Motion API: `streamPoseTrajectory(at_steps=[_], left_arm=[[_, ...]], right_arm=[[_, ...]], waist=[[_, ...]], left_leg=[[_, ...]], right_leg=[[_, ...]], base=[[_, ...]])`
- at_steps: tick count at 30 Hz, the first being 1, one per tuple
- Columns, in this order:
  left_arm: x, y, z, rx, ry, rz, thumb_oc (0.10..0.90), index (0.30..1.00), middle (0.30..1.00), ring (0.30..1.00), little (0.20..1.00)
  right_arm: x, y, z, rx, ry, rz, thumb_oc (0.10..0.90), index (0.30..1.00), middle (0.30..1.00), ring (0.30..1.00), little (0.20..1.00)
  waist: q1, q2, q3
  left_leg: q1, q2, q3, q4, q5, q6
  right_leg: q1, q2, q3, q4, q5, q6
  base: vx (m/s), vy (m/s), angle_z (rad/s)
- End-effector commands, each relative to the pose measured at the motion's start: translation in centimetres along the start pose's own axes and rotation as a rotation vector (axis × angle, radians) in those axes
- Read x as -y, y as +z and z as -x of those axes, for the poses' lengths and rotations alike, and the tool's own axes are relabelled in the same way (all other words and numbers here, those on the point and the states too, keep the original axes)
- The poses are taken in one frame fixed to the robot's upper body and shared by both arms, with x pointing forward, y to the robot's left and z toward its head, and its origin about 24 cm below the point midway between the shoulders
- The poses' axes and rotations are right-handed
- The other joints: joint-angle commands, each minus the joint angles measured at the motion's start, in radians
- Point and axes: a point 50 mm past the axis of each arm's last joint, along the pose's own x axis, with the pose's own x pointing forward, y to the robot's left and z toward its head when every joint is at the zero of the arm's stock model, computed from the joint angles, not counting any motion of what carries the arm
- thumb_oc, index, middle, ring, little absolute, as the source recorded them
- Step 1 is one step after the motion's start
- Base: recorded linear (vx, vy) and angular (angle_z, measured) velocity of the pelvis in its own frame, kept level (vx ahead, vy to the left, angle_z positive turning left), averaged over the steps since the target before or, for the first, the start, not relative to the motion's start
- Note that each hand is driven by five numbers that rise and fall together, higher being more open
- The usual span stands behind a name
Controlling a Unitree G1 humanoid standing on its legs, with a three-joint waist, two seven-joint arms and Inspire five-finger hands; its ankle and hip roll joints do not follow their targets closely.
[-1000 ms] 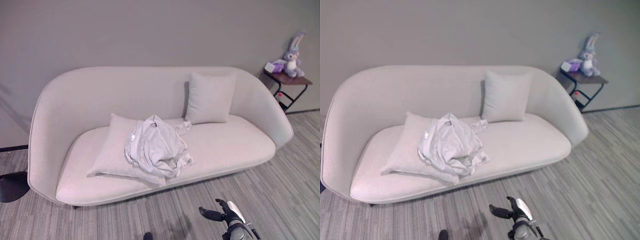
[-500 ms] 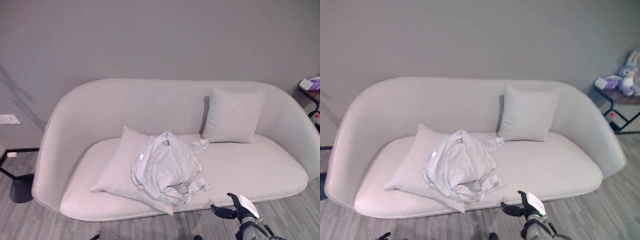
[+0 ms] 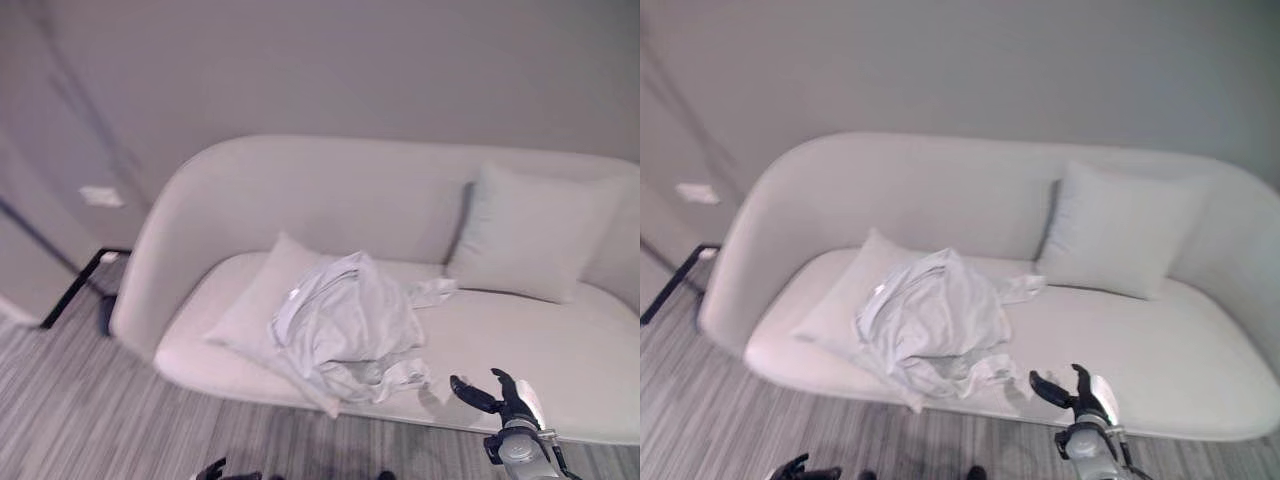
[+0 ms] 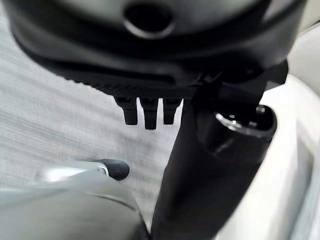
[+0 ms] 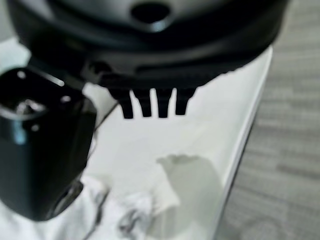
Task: Hang the clothes on the sofa on the clothes rack.
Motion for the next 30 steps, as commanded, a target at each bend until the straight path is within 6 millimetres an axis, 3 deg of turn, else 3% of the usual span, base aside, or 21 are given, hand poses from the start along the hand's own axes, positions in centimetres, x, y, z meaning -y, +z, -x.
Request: streamPoseTrajectory(at_steps=[1,2,4,6,7,14,19,26,27,28,30], left_arm=[[-0.8,-1.2,0.2,-0.039,0.017,-0.098,0.8,0.9,0.9,0.9,0.9],[-1.3,-1.2,0.1,-0.043,0.025,-0.102,0.8,0.9,0.9,0.9,0.9],[-1.7,-0.8,0.0,-0.032,0.029,-0.103,0.8,0.9,0.9,0.9,0.9],[-2.0,0.5,-0.3,0.014,0.028,-0.105,0.8,0.9,0.9,0.9,0.9],[-1.9,1.8,-0.5,0.069,0.011,-0.129,0.8,0.9,0.9,0.9,0.9],[-1.2,4.2,-0.7,0.149,-0.031,-0.166,0.8,0.9,0.9,0.9,0.9],[-0.9,5.3,-0.8,0.193,-0.063,-0.238,0.8,0.9,0.9,0.9,0.9],[-0.4,7.8,-0.7,0.281,-0.103,-0.311,0.8,0.9,0.9,0.9,0.9],[-0.4,8.1,-0.7,0.293,-0.107,-0.324,0.8,0.9,0.9,0.9,0.9],[-0.4,8.3,-0.7,0.298,-0.108,-0.33,0.8,0.9,0.9,0.9,0.9],[-0.3,8.6,-0.7,0.308,-0.106,-0.346,0.8,0.9,0.9,0.9,0.9]], right_arm=[[3.6,6.2,-2.0,0.185,-0.14,-0.241,0.8,0.9,0.9,0.9,0.9],[3.9,7.6,-2.4,0.201,-0.142,-0.359,0.8,0.9,0.9,0.9,0.9],[4.1,8.2,-2.6,0.201,-0.14,-0.425,0.8,0.9,0.9,0.9,0.9],[4.6,10.5,-3.2,0.212,-0.13,-0.59,0.8,0.9,0.9,0.9,0.9],[5.0,12.6,-3.7,0.211,-0.125,-0.7,0.8,0.9,0.9,0.9,0.9],[6.9,15.3,-4.7,0.155,-0.114,-0.838,0.8,0.9,0.9,0.9,0.9],[7.4,17.5,-4.8,0.138,-0.056,-0.88,0.8,0.9,0.9,0.9,0.9],[5.5,18.4,-4.6,0.104,0.104,-0.693,0.8,0.9,0.9,0.9,0.9],[5.3,18.2,-4.6,0.096,0.116,-0.678,0.502,0.453,0.453,0.453,0.453],[5.1,18.1,-4.6,0.094,0.122,-0.681,0.4,0.3,0.3,0.3,0.3],[4.5,17.9,-4.5,0.088,0.137,-0.697,0.4,0.3,0.3,0.3,0.3]], waist=[[0.013,-0.009,-0.016],[0.018,-0.003,-0.02],[0.022,0.0,-0.024],[0.031,0.013,-0.007],[0.043,0.034,0.026],[0.084,0.086,0.102],[0.114,0.116,0.141],[0.157,0.138,0.173],[0.161,0.14,0.176],[0.164,0.142,0.178],[0.167,0.141,0.183]], left_leg=[[0.007,0.044,-0.08,-0.105,0.08,-0.03],[0.001,0.03,-0.079,-0.136,0.094,-0.028],[-0.01,0.026,-0.079,-0.145,0.1,-0.027],[-0.05,0.019,-0.085,-0.148,0.112,-0.027],[-0.089,0.013,-0.101,-0.148,0.127,-0.028],[-0.155,-0.001,-0.163,-0.148,0.161,-0.026],[-0.2,-0.011,-0.202,-0.148,0.174,-0.03],[-0.25,-0.03,-0.242,-0.148,0.189,-0.029],[-0.254,-0.034,-0.246,-0.148,0.19,-0.029],[-0.257,-0.038,-0.247,-0.148,0.191,-0.03],[-0.258,-0.045,-0.248,-0.148,0.189,-0.03]], right_leg=[[0.04,-0.022,0.081,0.015,-0.072,0.073],[0.01,-0.036,0.086,0.015,-0.062,0.077],[-0.012,-0.042,0.089,0.015,-0.058,0.079],[-0.063,-0.051,0.094,0.018,-0.046,0.079],[-0.114,-0.056,0.091,0.052,-0.051,0.075],[-0.221,-0.079,0.069,0.235,-0.128,0.055],[-0.281,-0.081,0.07,0.287,-0.145,0.059],[-0.329,-0.092,0.062,0.329,-0.155,0.056],[-0.329,-0.094,0.058,0.327,-0.154,0.057],[-0.327,-0.096,0.055,0.323,-0.152,0.058],[-0.317,-0.097,0.051,0.314,-0.147,0.06]], base=[[0.04,0.072,0.34],[0.04,0.082,0.14],[-0.01,0.047,-0.06],[-0.11,0.028,0.13],[-0.14,0.013,0.25],[-0.08,0.001,0.19],[-0.03,-0.013,0.2],[-0.01,0.006,0.02],[0.0,0.0,0.0],[-0.01,0.038,0.04],[-0.01,0.04,0.08]])
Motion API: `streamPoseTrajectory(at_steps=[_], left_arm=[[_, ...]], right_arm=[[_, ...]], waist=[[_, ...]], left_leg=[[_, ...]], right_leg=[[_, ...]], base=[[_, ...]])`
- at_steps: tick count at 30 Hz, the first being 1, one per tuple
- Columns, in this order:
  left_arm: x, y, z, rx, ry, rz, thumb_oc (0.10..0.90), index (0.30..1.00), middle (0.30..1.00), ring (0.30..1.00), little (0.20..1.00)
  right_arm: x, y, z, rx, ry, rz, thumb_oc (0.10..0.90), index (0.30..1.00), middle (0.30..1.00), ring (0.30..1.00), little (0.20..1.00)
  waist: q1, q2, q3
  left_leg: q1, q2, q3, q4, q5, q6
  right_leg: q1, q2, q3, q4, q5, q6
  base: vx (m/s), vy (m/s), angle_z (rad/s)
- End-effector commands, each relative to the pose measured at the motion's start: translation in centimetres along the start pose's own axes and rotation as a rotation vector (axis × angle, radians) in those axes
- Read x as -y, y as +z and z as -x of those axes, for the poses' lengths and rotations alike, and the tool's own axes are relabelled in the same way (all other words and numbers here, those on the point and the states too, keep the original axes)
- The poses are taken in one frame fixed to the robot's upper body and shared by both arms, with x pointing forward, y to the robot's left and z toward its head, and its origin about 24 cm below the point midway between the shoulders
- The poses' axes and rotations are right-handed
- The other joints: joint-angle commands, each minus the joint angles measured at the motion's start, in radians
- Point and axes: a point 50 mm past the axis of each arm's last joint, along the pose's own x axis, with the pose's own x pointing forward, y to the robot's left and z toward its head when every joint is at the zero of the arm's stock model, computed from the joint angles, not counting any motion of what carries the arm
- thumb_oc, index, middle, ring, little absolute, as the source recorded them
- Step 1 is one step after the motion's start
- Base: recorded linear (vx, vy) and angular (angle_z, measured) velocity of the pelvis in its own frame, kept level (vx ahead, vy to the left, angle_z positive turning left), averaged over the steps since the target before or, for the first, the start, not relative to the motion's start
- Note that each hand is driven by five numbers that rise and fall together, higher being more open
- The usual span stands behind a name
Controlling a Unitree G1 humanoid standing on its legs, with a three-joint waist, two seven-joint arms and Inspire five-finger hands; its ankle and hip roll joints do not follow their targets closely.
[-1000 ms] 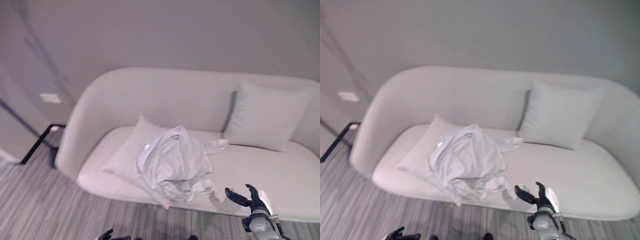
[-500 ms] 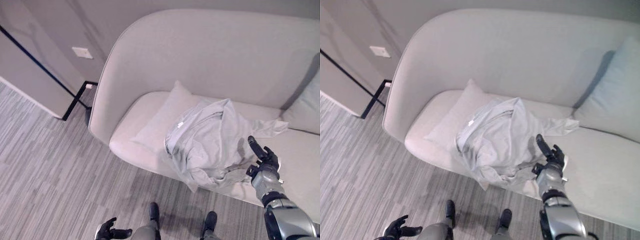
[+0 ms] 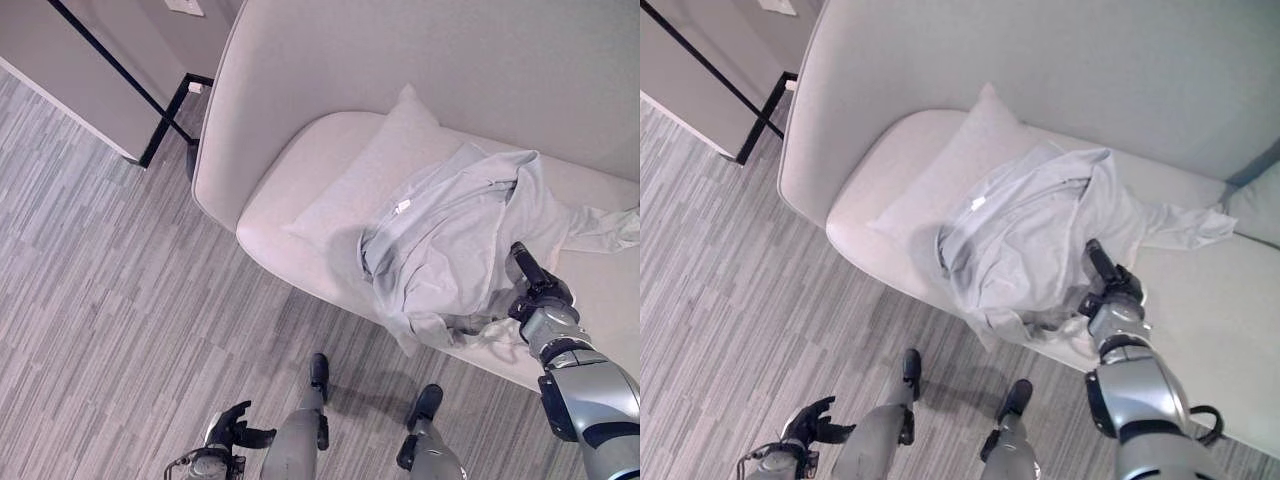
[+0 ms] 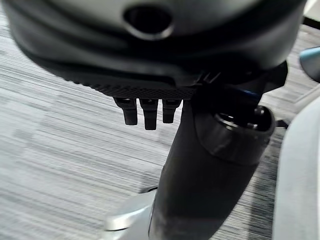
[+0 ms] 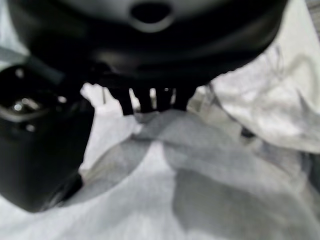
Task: Hang the clothes on the sofa on the clothes rack.
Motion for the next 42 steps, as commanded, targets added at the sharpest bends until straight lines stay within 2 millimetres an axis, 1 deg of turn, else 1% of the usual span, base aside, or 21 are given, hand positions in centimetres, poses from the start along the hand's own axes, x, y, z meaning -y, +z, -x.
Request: streamPoseTrajectory(at_steps=[1,5,6,9,11,12,15,16,17,18,20,21,23,26,30,33,35,38,39,40,42], left_arm=[[-2.3,0.1,-0.1,0.0,0.042,-0.12,0.8,0.9,0.9,0.9,0.9],[-2.5,0.2,-0.2,-0.003,0.057,-0.125,0.8,0.9,0.9,0.9,0.9],[-2.7,-0.3,0.0,-0.022,0.071,-0.134,0.8,0.9,0.9,0.9,0.9],[-2.4,-0.9,0.1,-0.043,0.086,-0.122,0.8,0.9,0.9,0.9,0.9],[-2.0,-2.2,0.5,-0.096,0.092,-0.108,0.8,0.9,0.9,0.9,0.9],[-2.0,-2.9,0.7,-0.119,0.095,-0.097,0.8,0.9,0.9,0.9,0.9],[-1.7,-3.8,1.1,-0.151,0.093,-0.086,0.8,0.9,0.9,0.9,0.9],[-1.2,-4.1,1.3,-0.145,0.085,-0.057,0.8,0.9,0.9,0.9,0.9],[-1.2,-3.7,1.1,-0.127,0.086,-0.045,0.8,0.9,0.9,0.9,0.9],[-1.1,-3.7,1.1,-0.126,0.086,-0.046,0.8,0.9,0.9,0.9,0.9],[-0.9,-2.8,0.9,-0.085,0.077,-0.028,0.8,0.9,0.9,0.9,0.9],[-0.9,-1.6,0.7,-0.03,0.078,-0.002,0.8,0.9,0.9,0.9,0.9],[-0.9,-1.1,0.6,-0.008,0.075,0.004,0.8,0.9,0.9,0.9,0.9],[-1.0,0.8,0.4,0.081,0.07,0.027,0.8,0.9,0.9,0.9,0.9],[-0.9,3.0,0.5,0.185,0.055,0.083,0.8,0.9,0.9,0.9,0.9],[-0.6,5.9,1.0,0.318,0.019,0.155,0.8,0.9,0.9,0.9,0.9],[-0.6,9.6,2.0,0.484,-0.012,0.16,0.8,0.9,0.9,0.9,0.9],[-1.2,11.9,2.6,0.577,-0.001,0.159,0.8,0.9,0.9,0.9,0.9],[-1.1,12.3,2.9,0.599,-0.015,0.166,0.8,0.9,0.9,0.9,0.9],[-1.1,12.3,2.9,0.598,-0.015,0.168,0.8,0.9,0.9,0.9,0.9],[-0.9,12.3,3.1,0.603,-0.026,0.171,0.8,0.9,0.9,0.9,0.9]], right_arm=[[-2.4,-1.0,0.3,-0.034,0.128,0.012,0.4,0.3,0.3,0.3,0.3],[-3.6,-2.8,0.7,-0.043,0.173,0.015,0.4,0.3,0.3,0.3,0.3],[-4.3,-4.6,1.2,-0.051,0.213,0.022,0.4,0.3,0.3,0.3,0.3],[-4.0,-6.6,1.7,-0.059,0.217,-0.064,0.4,0.3,0.3,0.3,0.3],[-3.2,-8.7,2.6,-0.054,0.237,-0.161,0.4,0.3,0.3,0.3,0.3],[-2.8,-8.9,3.0,-0.024,0.255,-0.174,0.4,0.3,0.3,0.3,0.3],[-1.8,-8.1,3.6,0.061,0.287,-0.183,0.4,0.3,0.3,0.3,0.3],[0.4,-4.5,4.2,0.254,0.276,-0.091,0.4,0.3,0.3,0.3,0.3],[1.0,-3.0,4.4,0.322,0.27,-0.042,0.4,0.3,0.3,0.3,0.3],[1.0,-3.0,4.4,0.322,0.269,-0.042,0.4,0.3,0.3,0.3,0.3],[1.5,-0.4,5.1,0.442,0.267,0.07,0.4,0.3,0.3,0.3,0.3],[1.7,2.9,6.0,0.591,0.257,0.233,0.4,0.3,0.3,0.3,0.3],[1.7,3.8,6.4,0.635,0.254,0.278,0.4,0.3,0.3,0.3,0.3],[1.2,8.1,8.1,0.823,0.253,0.412,0.4,0.3,0.3,0.3,0.3],[-0.1,11.8,9.7,0.968,0.249,0.425,0.4,0.3,0.3,0.3,0.3],[-1.9,16.1,11.6,1.129,0.218,0.359,0.4,0.3,0.3,0.3,0.3],[-3.3,20.2,13.9,1.267,0.189,0.284,0.4,0.3,0.3,0.3,0.3],[-5.0,24.1,16.6,1.393,0.16,0.283,0.4,0.3,0.3,0.3,0.3],[-6.0,23.5,16.1,1.368,0.169,0.421,0.8,0.9,0.9,0.9,0.9],[-6.1,23.5,16.1,1.368,0.171,0.423,0.8,0.9,0.9,0.9,0.9],[-6.6,21.9,14.8,1.321,0.15,0.59,0.8,0.9,0.9,0.9,0.9]], waist=[[0.04,0.022,-0.034],[0.034,0.01,-0.032],[0.024,-0.008,-0.036],[-0.003,-0.038,-0.044],[-0.046,-0.084,-0.075],[-0.063,-0.102,-0.095],[-0.086,-0.122,-0.132],[-0.104,-0.137,-0.18],[-0.108,-0.14,-0.193],[-0.108,-0.14,-0.195],[-0.112,-0.145,-0.216],[-0.114,-0.152,-0.237],[-0.114,-0.155,-0.249],[-0.116,-0.166,-0.271],[-0.114,-0.178,-0.296],[-0.11,-0.184,-0.317],[-0.108,-0.189,-0.332],[-0.113,-0.2,-0.342],[-0.118,-0.203,-0.34],[-0.118,-0.201,-0.341],[-0.122,-0.202,-0.334]], left_leg=[[-0.04,0.032,-0.106,-0.046,0.023,-0.052],[-0.032,0.03,-0.101,-0.046,0.019,-0.051],[-0.021,0.029,-0.094,-0.046,0.014,-0.051],[0.001,0.031,-0.079,-0.046,0.001,-0.053],[0.045,0.042,-0.054,-0.046,-0.017,-0.053],[0.065,0.047,-0.045,-0.046,-0.025,-0.053],[0.097,0.054,-0.032,-0.046,-0.036,-0.053],[0.151,0.062,-0.018,-0.046,-0.057,-0.053],[0.163,0.063,-0.016,-0.046,-0.062,-0.053],[0.16,0.062,-0.016,-0.046,-0.06,-0.053],[0.18,0.065,-0.012,-0.046,-0.068,-0.053],[0.205,0.069,-0.009,-0.046,-0.079,-0.055],[0.208,0.07,-0.008,-0.046,-0.079,-0.054],[0.234,0.076,0.0,-0.046,-0.087,-0.055],[0.259,0.082,0.008,-0.046,-0.094,-0.055],[0.277,0.087,0.016,-0.046,-0.101,-0.054],[0.287,0.09,0.018,-0.046,-0.107,-0.053],[0.3,0.094,0.024,-0.046,-0.113,-0.055],[0.303,0.094,0.027,-0.046,-0.114,-0.054],[0.303,0.094,0.028,-0.046,-0.114,-0.054],[0.302,0.095,0.03,-0.046,-0.114,-0.053]], right_leg=[[-0.077,-0.052,0.072,0.2,-0.141,0.016],[-0.056,-0.053,0.068,0.181,-0.132,0.018],[-0.033,-0.05,0.07,0.153,-0.118,0.02],[0.003,-0.042,0.08,0.095,-0.091,0.023],[0.051,-0.028,0.098,0.043,-0.068,0.025],[0.073,-0.022,0.102,0.023,-0.061,0.028],[0.108,-0.019,0.109,-0.01,-0.048,0.034],[0.161,-0.017,0.114,-0.029,-0.051,0.04],[0.172,-0.017,0.115,-0.03,-0.053,0.042],[0.17,-0.017,0.114,-0.031,-0.051,0.042],[0.192,-0.016,0.116,-0.036,-0.055,0.044],[0.214,-0.013,0.12,-0.037,-0.063,0.045],[0.218,-0.014,0.121,-0.04,-0.061,0.046],[0.236,-0.011,0.126,-0.04,-0.064,0.047],[0.254,-0.009,0.134,-0.042,-0.065,0.048],[0.268,-0.009,0.141,-0.05,-0.062,0.049],[0.279,-0.008,0.145,-0.054,-0.062,0.049],[0.283,-0.007,0.155,-0.057,-0.059,0.048],[0.282,-0.006,0.159,-0.055,-0.057,0.046],[0.282,-0.006,0.16,-0.055,-0.057,0.046],[0.279,-0.005,0.164,-0.053,-0.057,0.045]], base=[[0.0,0.033,0.09],[0.0,0.025,0.1],[0.0,0.025,0.12],[-0.02,0.028,0.06],[0.04,0.011,-0.23],[0.06,-0.009,-0.37],[0.07,0.009,-0.36],[0.13,0.024,-0.13],[0.11,0.019,-0.09],[0.04,0.009,-0.18],[0.07,0.01,-0.24],[0.06,0.009,-0.09],[0.03,0.003,0.02],[0.04,0.008,-0.05],[0.02,0.01,-0.14],[0.0,0.024,-0.1],[0.01,0.017,-0.08],[0.01,0.015,-0.1],[0.01,0.01,-0.1],[0.0,0.007,-0.1],[-0.01,0.003,-0.1]])
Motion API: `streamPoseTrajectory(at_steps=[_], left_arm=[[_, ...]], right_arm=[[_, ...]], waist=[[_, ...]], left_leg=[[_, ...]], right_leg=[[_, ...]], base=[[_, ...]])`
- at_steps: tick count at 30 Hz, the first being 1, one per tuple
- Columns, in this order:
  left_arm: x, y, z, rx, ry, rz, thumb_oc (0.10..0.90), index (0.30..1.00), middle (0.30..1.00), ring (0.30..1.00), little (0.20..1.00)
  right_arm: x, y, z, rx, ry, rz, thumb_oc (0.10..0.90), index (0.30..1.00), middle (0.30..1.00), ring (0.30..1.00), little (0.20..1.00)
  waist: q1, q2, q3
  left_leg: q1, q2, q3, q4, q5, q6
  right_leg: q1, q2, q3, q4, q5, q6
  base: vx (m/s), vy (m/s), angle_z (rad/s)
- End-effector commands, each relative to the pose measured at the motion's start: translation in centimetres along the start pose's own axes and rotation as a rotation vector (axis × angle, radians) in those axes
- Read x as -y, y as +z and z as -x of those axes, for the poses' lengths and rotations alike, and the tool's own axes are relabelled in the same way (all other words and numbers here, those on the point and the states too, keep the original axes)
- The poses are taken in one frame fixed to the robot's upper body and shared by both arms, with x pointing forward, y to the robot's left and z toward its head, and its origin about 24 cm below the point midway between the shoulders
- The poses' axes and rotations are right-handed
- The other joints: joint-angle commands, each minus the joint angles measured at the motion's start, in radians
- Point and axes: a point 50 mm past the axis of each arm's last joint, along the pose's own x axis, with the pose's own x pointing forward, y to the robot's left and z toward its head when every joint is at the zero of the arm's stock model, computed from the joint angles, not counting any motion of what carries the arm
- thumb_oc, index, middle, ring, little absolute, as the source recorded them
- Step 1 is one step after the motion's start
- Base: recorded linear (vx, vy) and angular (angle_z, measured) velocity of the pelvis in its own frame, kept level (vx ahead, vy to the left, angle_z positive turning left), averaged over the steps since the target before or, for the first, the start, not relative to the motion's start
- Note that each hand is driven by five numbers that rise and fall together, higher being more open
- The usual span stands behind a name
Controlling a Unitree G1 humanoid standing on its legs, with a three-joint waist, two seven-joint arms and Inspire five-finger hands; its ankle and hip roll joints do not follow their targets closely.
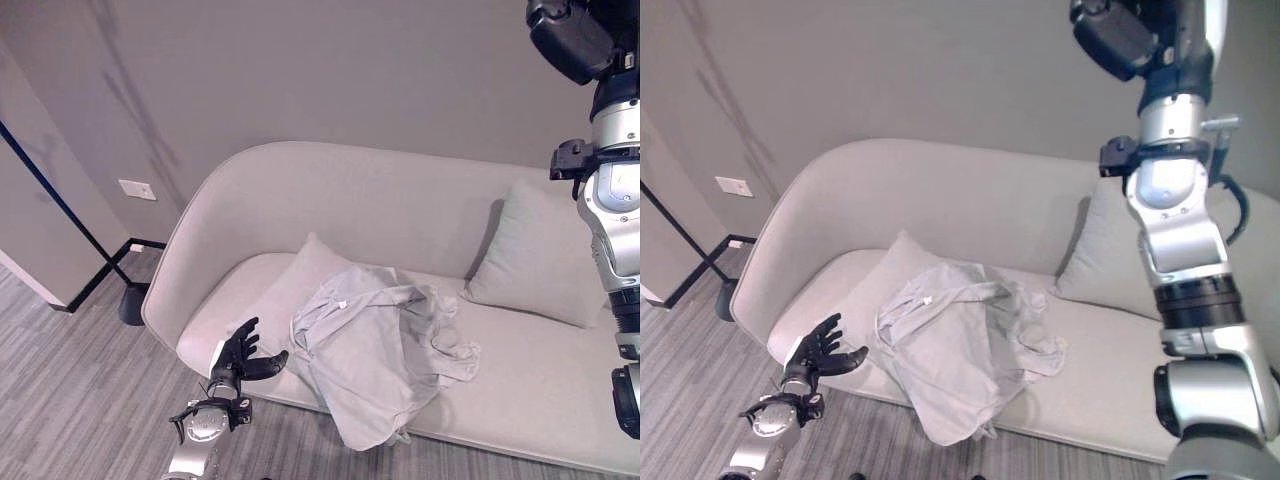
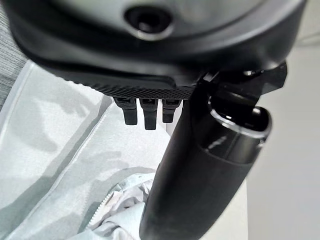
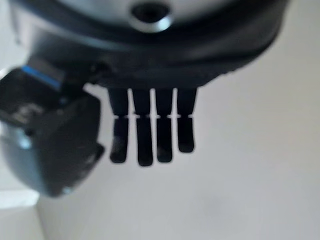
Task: Hang the clothes on the sofa on the clothes rack.
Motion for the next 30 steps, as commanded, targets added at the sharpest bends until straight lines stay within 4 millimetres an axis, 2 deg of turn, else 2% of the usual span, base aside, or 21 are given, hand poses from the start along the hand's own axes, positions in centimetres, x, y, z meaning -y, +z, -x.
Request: streamPoseTrajectory(at_steps=[1,2,3,4,6,8,9,10,12,15,18,21,22,24,25,26,28,29,30], left_arm=[[0.2,2.1,-0.6,0.118,-0.032,-0.026,0.8,0.9,0.9,0.9,0.9],[0.4,1.2,-0.4,0.083,-0.041,-0.03,0.8,0.9,0.9,0.9,0.9],[0.4,0.9,-0.3,0.069,-0.041,-0.035,0.8,0.9,0.9,0.9,0.9],[0.3,0.8,-0.2,0.068,-0.043,-0.038,0.8,0.9,0.9,0.9,0.9],[0.0,-0.4,0.2,0.021,-0.034,-0.059,0.8,0.9,0.9,0.9,0.9],[-0.5,-2.1,0.6,-0.047,-0.014,-0.09,0.8,0.9,0.9,0.9,0.9],[-0.5,-2.1,0.5,-0.047,-0.015,-0.092,0.8,0.9,0.9,0.9,0.9],[-0.8,-3.8,0.9,-0.122,0.008,-0.099,0.8,0.9,0.9,0.9,0.9],[-1.2,-4.8,1.2,-0.169,0.027,-0.139,0.8,0.9,0.9,0.9,0.9],[-1.1,-5.1,0.7,-0.183,0.04,-0.201,0.8,0.9,0.9,0.9,0.9],[-1.4,-6.1,0.8,-0.225,0.063,-0.36,0.8,0.9,0.9,0.9,0.9],[-2.6,-8.7,2.5,-0.332,0.119,-0.448,0.8,0.9,0.9,0.9,0.9],[-2.6,-8.7,2.5,-0.332,0.12,-0.447,0.8,0.9,0.9,0.9,0.9],[-3.2,-9.7,3.4,-0.378,0.168,-0.443,0.8,0.9,0.9,0.9,0.9],[-3.4,-9.9,3.6,-0.391,0.188,-0.431,0.8,0.9,0.9,0.9,0.9],[-3.3,-10.2,3.9,-0.403,0.23,-0.385,0.8,0.9,0.9,0.9,0.9],[-3.1,-10.0,3.7,-0.395,0.23,-0.369,0.8,0.9,0.9,0.9,0.9],[-2.9,-10.0,3.7,-0.392,0.233,-0.361,0.8,0.9,0.9,0.9,0.9],[-2.7,-10.1,3.7,-0.398,0.241,-0.358,0.8,0.9,0.9,0.9,0.9]], right_arm=[[0.0,-2.9,1.4,-0.081,0.111,0.29,0.8,0.9,0.9,0.9,0.9],[-0.3,-7.5,4.8,-0.254,0.171,0.417,0.8,0.9,0.9,0.9,0.9],[-0.2,-9.2,6.3,-0.324,0.184,0.463,0.8,0.9,0.9,0.9,0.9],[-0.2,-9.3,6.4,-0.327,0.184,0.463,0.8,0.9,0.9,0.9,0.9],[0.0,-12.9,10.7,-0.474,0.244,0.602,0.8,0.9,0.9,0.9,0.9],[0.1,-14.4,13.2,-0.558,0.248,0.606,0.8,0.9,0.9,0.9,0.9],[0.1,-14.5,13.2,-0.559,0.247,0.605,0.8,0.9,0.9,0.9,0.9],[-0.2,-15.6,15.1,-0.625,0.263,0.606,0.8,0.9,0.9,0.9,0.9],[-0.1,-16.7,16.3,-0.683,0.257,0.627,0.8,0.9,0.9,0.9,0.9],[-0.1,-17.5,16.7,-0.709,0.216,0.666,0.8,0.9,0.9,0.9,0.9],[-0.3,-17.5,17.0,-0.708,0.159,0.641,0.8,0.9,0.9,0.9,0.9],[-1.5,-17.3,17.6,-0.624,0.226,0.693,0.8,0.9,0.9,0.9,0.9],[-1.5,-17.3,17.6,-0.623,0.226,0.693,0.8,0.9,0.9,0.9,0.9],[-2.5,-17.2,17.8,-0.575,0.257,0.718,0.8,0.9,0.9,0.9,0.9],[-2.8,-17.1,17.7,-0.553,0.275,0.726,0.8,0.9,0.9,0.9,0.9],[-2.7,-17.1,17.8,-0.527,0.298,0.743,0.8,0.9,0.9,0.9,0.9],[-2.2,-17.2,17.9,-0.528,0.299,0.757,0.8,0.9,0.9,0.9,0.9],[-2.2,-17.1,17.7,-0.52,0.303,0.758,0.8,0.9,0.9,0.9,0.9],[-2.4,-17.0,17.5,-0.516,0.305,0.753,0.8,0.9,0.9,0.9,0.9]], waist=[[0.033,-0.019,-0.053],[0.031,-0.012,-0.037],[0.033,-0.01,-0.031],[0.035,-0.012,-0.032],[0.039,0.002,-0.009],[0.039,0.013,0.007],[0.04,0.012,0.006],[0.042,0.022,0.023],[0.049,0.034,0.041],[0.056,0.053,0.078],[0.057,0.068,0.09],[0.065,0.065,0.087],[0.066,0.066,0.088],[0.08,0.06,0.093],[0.089,0.053,0.096],[0.1,0.038,0.113],[0.1,0.033,0.124],[0.11,0.025,0.141],[0.116,0.019,0.147]], left_leg=[[-0.032,0.059,-0.099,0.003,-0.081,-0.035],[-0.036,0.057,-0.101,0.003,-0.079,-0.033],[-0.038,0.056,-0.102,0.003,-0.078,-0.032],[-0.037,0.056,-0.101,0.003,-0.079,-0.032],[-0.047,0.052,-0.106,0.003,-0.076,-0.03],[-0.058,0.048,-0.11,0.003,-0.073,-0.029],[-0.059,0.048,-0.11,0.003,-0.073,-0.029],[-0.07,0.043,-0.116,0.003,-0.068,-0.028],[-0.083,0.041,-0.122,0.003,-0.061,-0.028],[-0.111,0.042,-0.135,0.003,-0.043,-0.03],[-0.124,0.064,-0.14,0.003,-0.028,-0.04],[-0.097,0.123,-0.128,0.003,-0.008,-0.056],[-0.094,0.126,-0.126,0.003,-0.009,-0.058],[-0.078,0.163,-0.126,0.005,0.013,-0.068],[-0.078,0.174,-0.128,0.019,0.017,-0.07],[-0.1,0.195,-0.125,0.09,0.016,-0.064],[-0.123,0.193,-0.124,0.137,0.003,-0.054],[-0.136,0.162,-0.149,0.181,-0.031,-0.039],[-0.164,0.103,-0.199,0.212,-0.064,-0.03]], right_leg=[[0.011,-0.05,0.027,0.048,-0.086,0.044],[0.009,-0.051,0.028,0.051,-0.085,0.044],[0.008,-0.051,0.027,0.051,-0.085,0.044],[0.008,-0.051,0.027,0.051,-0.085,0.044],[0.001,-0.053,0.026,0.052,-0.085,0.045],[-0.008,-0.054,0.026,0.051,-0.086,0.047],[-0.008,-0.054,0.026,0.051,-0.086,0.047],[-0.019,-0.057,0.022,0.059,-0.091,0.045],[-0.034,-0.059,0.02,0.079,-0.1,0.042],[-0.075,-0.06,0.009,0.135,-0.119,0.034],[-0.096,-0.036,0.001,0.167,-0.147,0.016],[-0.091,0.018,0.014,0.181,-0.187,-0.011],[-0.09,0.02,0.016,0.182,-0.188,-0.012],[-0.087,0.06,0.034,0.176,-0.201,-0.028],[-0.083,0.074,0.039,0.174,-0.205,-0.033],[-0.07,0.086,0.03,0.179,-0.211,-0.048],[-0.065,0.084,0.018,0.182,-0.217,-0.055],[-0.058,0.08,0.014,0.186,-0.223,-0.06],[-0.059,0.073,0.012,0.184,-0.221,-0.06]], base=[[-0.02,0.001,-0.1],[-0.02,-0.004,-0.05],[0.0,0.0,0.0],[0.0,0.0,0.0],[-0.02,-0.009,0.01],[-0.01,-0.008,0.02],[-0.02,-0.034,0.04],[-0.02,-0.034,0.03],[-0.04,-0.035,0.0],[-0.08,-0.039,0.08],[-0.02,-0.12,0.12],[0.04,-0.215,0.1],[0.03,-0.162,-0.07],[0.03,-0.2,-0.2],[0.02,-0.3,-0.36],[0.02,-0.226,-0.35],[-0.02,-0.146,-0.22],[-0.05,-0.12,-0.08],[-0.04,-0.104,0.04]])
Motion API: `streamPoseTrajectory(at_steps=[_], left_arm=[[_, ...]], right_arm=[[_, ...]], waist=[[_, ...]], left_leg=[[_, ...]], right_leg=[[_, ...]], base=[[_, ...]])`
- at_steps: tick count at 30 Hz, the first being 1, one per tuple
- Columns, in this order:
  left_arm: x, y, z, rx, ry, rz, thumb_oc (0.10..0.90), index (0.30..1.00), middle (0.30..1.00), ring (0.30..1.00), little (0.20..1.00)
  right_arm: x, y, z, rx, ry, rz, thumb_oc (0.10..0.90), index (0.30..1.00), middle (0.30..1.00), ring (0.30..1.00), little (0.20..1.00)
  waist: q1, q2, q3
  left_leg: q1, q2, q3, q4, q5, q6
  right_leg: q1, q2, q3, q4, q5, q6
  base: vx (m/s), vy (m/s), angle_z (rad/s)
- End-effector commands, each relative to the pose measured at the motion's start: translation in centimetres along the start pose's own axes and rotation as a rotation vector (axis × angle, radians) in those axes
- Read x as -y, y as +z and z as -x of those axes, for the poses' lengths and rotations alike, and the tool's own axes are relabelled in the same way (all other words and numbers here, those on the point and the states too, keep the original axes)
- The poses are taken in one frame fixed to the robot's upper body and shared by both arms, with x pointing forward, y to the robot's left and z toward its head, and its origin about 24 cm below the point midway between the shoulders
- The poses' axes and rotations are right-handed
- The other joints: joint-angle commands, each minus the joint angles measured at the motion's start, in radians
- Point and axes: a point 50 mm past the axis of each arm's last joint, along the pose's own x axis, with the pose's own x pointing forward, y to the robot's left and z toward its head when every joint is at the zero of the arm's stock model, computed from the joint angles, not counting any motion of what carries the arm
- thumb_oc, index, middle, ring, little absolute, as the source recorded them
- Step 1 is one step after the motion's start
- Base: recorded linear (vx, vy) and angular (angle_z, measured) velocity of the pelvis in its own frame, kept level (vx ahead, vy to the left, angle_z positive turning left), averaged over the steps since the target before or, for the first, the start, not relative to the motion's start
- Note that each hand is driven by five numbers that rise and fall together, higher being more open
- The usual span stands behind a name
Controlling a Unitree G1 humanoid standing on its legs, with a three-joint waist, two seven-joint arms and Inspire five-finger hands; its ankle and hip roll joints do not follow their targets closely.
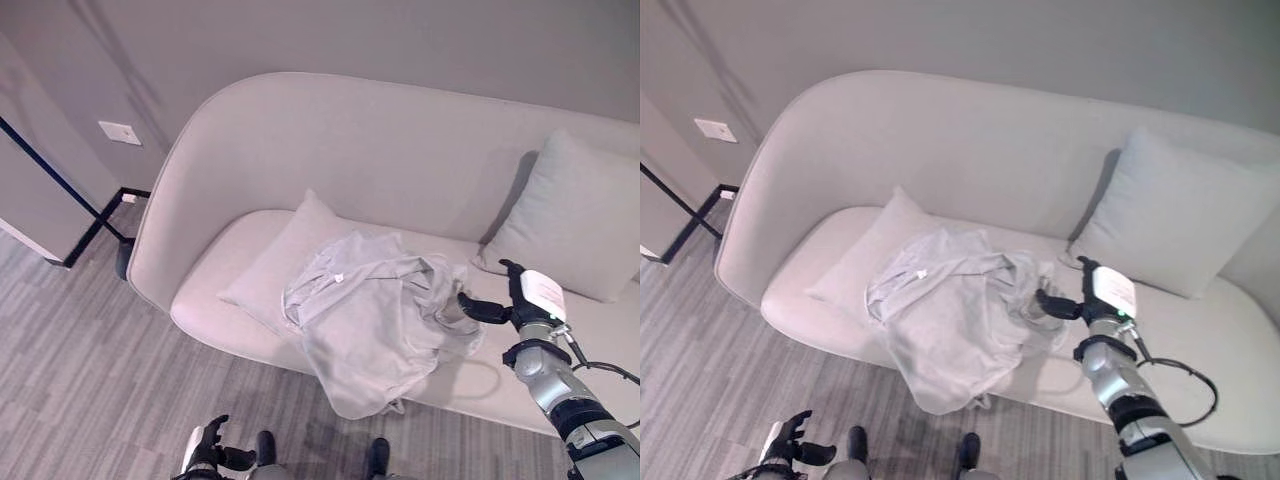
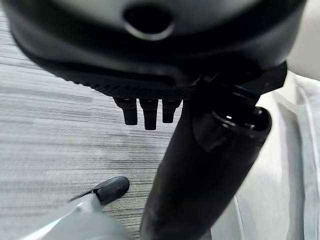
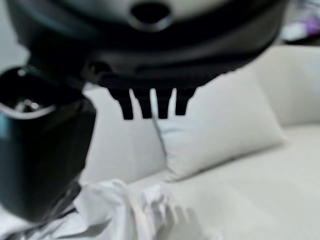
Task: Hang the clothes on the sofa on the clothes rack.
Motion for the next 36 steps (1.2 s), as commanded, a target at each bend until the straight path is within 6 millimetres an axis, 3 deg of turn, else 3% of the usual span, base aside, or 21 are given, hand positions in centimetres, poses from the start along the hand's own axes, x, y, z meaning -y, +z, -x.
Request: streamPoseTrajectory(at_steps=[1,2,3,5,7,10,12,13,15,17,19,21,22,27,32,36], left_arm=[[0.8,2.0,-0.3,0.085,0.029,0.02,0.8,0.9,0.9,0.9,0.9],[1.1,1.9,-0.2,0.077,0.016,0.008,0.8,0.9,0.9,0.9,0.9],[1.9,0.9,0.1,0.033,-0.02,-0.023,0.8,0.9,0.9,0.9,0.9],[2.0,0.0,0.3,-0.01,-0.025,-0.03,0.8,0.9,0.9,0.9,0.9],[2.3,-2.1,0.9,-0.094,-0.061,-0.102,0.8,0.9,0.9,0.9,0.9],[1.7,-3.5,1.2,-0.143,-0.066,-0.16,0.8,0.9,0.9,0.9,0.9],[1.1,-3.7,1.1,-0.15,-0.047,-0.173,0.8,0.9,0.9,0.9,0.9],[0.8,-3.4,0.9,-0.131,-0.05,-0.206,0.8,0.9,0.9,0.9,0.9],[1.0,-3.2,0.8,-0.113,-0.061,-0.23,0.8,0.9,0.9,0.9,0.9],[1.1,-2.5,0.6,-0.072,-0.063,-0.253,0.8,0.9,0.9,0.9,0.9],[1.1,-1.4,0.2,-0.029,-0.062,-0.252,0.8,0.9,0.9,0.9,0.9],[1.0,-0.2,-0.2,0.013,-0.055,-0.263,0.8,0.9,0.9,0.9,0.9],[0.8,0.5,-0.5,0.039,-0.051,-0.285,0.8,0.9,0.9,0.9,0.9],[1.2,0.5,-0.3,0.052,-0.052,-0.29,0.8,0.9,0.9,0.9,0.9],[3.6,1.7,0.4,0.201,-0.164,-0.458,0.8,0.9,0.9,0.9,0.9],[3.3,3.3,0.0,0.293,-0.153,-0.536,0.8,0.9,0.9,0.9,0.9]], right_arm=[[5.0,1.6,-2.7,0.075,-0.214,0.003,0.8,0.9,0.9,0.9,0.9],[5.0,1.8,-2.9,0.077,-0.203,-0.004,0.8,0.9,0.9,0.9,0.9],[4.5,2.1,-3.1,0.077,-0.168,-0.002,0.8,0.9,0.9,0.9,0.9],[4.5,2.3,-3.3,0.065,-0.178,-0.014,0.8,0.9,0.9,0.9,0.9],[3.1,2.9,-3.1,0.064,-0.135,-0.029,0.8,0.9,0.9,0.9,0.9],[1.8,2.6,-2.7,0.039,-0.087,-0.035,0.8,0.9,0.9,0.9,0.9],[1.4,3.7,-2.9,0.072,-0.058,-0.009,0.8,0.9,0.9,0.9,0.9],[1.2,4.1,-2.9,0.083,-0.046,-0.016,0.8,0.9,0.9,0.9,0.9],[0.9,4.3,-2.7,0.088,-0.041,-0.023,0.8,0.9,0.9,0.9,0.9],[0.5,4.4,-2.4,0.095,-0.034,-0.017,0.8,0.9,0.9,0.9,0.9],[0.5,4.0,-2.2,0.098,-0.025,0.006,0.8,0.9,0.9,0.9,0.9],[1.0,3.2,-2.2,0.079,-0.044,0.008,0.8,0.9,0.9,0.9,0.9],[1.1,1.7,-1.6,0.036,-0.049,0.011,0.8,0.9,0.9,0.9,0.9],[1.3,2.2,-1.8,0.057,-0.054,0.002,0.8,0.9,0.9,0.9,0.9],[1.9,2.6,-2.3,0.062,-0.074,-0.048,0.8,0.9,0.9,0.9,0.9],[3.0,3.3,-3.4,0.04,-0.126,-0.121,0.8,0.9,0.9,0.9,0.9]], waist=[[0.019,-0.024,-0.026],[0.025,-0.028,-0.028],[0.042,-0.029,-0.041],[0.049,-0.03,-0.044],[0.057,-0.036,-0.073],[0.056,-0.047,-0.092],[0.049,-0.038,-0.075],[0.032,-0.018,-0.057],[0.027,-0.014,-0.055],[0.023,-0.011,-0.057],[0.014,-0.017,-0.055],[-0.004,-0.027,-0.038],[-0.016,-0.05,-0.044],[-0.015,-0.069,-0.063],[-0.015,-0.05,-0.046],[-0.008,-0.014,0.009]], left_leg=[[-0.123,-0.099,-0.171,0.126,-0.114,0.012],[-0.143,-0.166,-0.197,0.137,-0.138,0.025],[-0.175,-0.265,-0.192,0.144,-0.155,0.054],[-0.183,-0.275,-0.193,0.138,-0.147,0.053],[-0.15,-0.315,-0.214,0.1,-0.156,0.099],[-0.12,-0.318,-0.189,0.074,-0.156,0.116],[-0.076,-0.325,-0.173,0.043,-0.154,0.144],[-0.044,-0.321,-0.172,0.021,-0.151,0.16],[-0.017,-0.323,-0.176,-0.006,-0.151,0.165],[0.028,-0.321,-0.183,-0.056,-0.155,0.163],[0.034,-0.322,-0.203,-0.077,-0.157,0.147],[0.057,-0.332,-0.236,-0.092,-0.173,0.134],[0.061,-0.346,-0.261,-0.099,-0.182,0.128],[0.041,-0.356,-0.268,-0.105,-0.18,0.131],[-0.011,-0.352,-0.301,-0.104,-0.162,0.13],[-0.071,-0.354,-0.329,-0.099,-0.138,0.124]], right_leg=[[-0.043,-0.061,0.01,0.172,-0.168,0.021],[-0.043,-0.063,0.008,0.168,-0.162,0.021],[-0.04,-0.052,0.003,0.163,-0.162,0.017],[-0.046,-0.048,0.018,0.172,-0.165,0.018],[-0.042,-0.043,0.026,0.188,-0.179,0.027],[-0.052,-0.069,0.011,0.265,-0.162,0.055],[-0.122,-0.112,0.021,0.444,-0.07,0.11],[-0.176,-0.124,0.038,0.569,-0.041,0.124],[-0.197,-0.133,0.044,0.598,-0.051,0.118],[-0.215,-0.161,0.033,0.563,-0.059,0.107],[-0.22,-0.182,0.052,0.411,-0.052,0.107],[-0.226,-0.185,0.129,0.201,0.007,0.125],[-0.213,-0.192,0.199,0.085,0.042,0.148],[-0.205,-0.202,0.188,0.062,0.097,0.154],[-0.217,-0.2,0.163,0.069,0.081,0.147],[-0.279,-0.209,0.156,0.113,0.06,0.141]], base=[[-0.01,-0.066,0.33],[0.08,-0.017,0.34],[0.08,0.014,0.25],[0.07,0.085,-0.05],[0.19,0.16,-0.42],[0.19,0.14,-0.12],[0.11,0.257,-0.04],[0.05,0.219,-0.18],[0.12,0.145,0.11],[0.14,0.054,0.18],[0.09,-0.092,-0.08],[0.13,-0.152,0.08],[0.11,-0.101,0.21],[0.05,-0.083,0.57],[-0.03,-0.066,0.14],[-0.14,-0.042,0.15]])
